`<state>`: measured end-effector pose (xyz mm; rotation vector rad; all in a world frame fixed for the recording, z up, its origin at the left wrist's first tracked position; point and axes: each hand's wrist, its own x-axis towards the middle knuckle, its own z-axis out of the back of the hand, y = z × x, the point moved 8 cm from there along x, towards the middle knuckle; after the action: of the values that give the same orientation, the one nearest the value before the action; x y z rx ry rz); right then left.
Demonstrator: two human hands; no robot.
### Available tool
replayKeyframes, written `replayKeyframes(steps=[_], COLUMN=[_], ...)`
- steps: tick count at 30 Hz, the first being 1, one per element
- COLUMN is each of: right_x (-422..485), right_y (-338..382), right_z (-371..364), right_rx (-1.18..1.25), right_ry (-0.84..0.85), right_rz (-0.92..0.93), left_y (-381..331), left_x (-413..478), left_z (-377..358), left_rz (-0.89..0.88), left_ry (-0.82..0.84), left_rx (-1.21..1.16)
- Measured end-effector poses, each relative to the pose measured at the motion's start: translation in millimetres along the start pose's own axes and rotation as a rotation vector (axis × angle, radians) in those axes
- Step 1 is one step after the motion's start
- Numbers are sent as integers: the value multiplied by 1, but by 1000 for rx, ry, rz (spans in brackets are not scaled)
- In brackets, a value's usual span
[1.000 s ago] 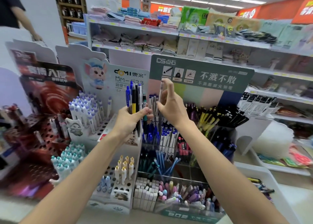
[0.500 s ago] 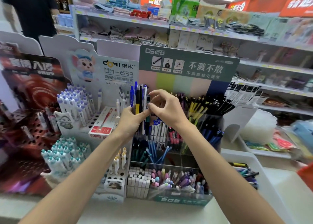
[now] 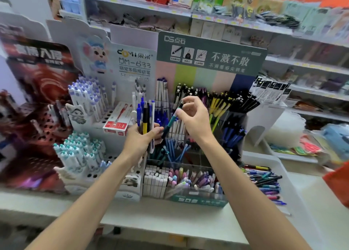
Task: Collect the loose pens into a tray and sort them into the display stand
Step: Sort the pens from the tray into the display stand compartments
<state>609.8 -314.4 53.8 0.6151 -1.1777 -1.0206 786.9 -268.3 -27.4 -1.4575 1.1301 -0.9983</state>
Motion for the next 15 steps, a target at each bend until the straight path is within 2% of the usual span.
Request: replayKeyframes(steps=[8, 15], right_x=[-35, -58], right_y=[-8, -31], right_z=[-15, -67], right_rx=[11, -273], right_ry=[-129, 31], right_rz=[99, 263], left_y=[13, 24], left_x=[-18, -26], left_z=[49, 49], left_rz=[-9, 91], left_ry=[-46, 44], left_rx=[112, 45])
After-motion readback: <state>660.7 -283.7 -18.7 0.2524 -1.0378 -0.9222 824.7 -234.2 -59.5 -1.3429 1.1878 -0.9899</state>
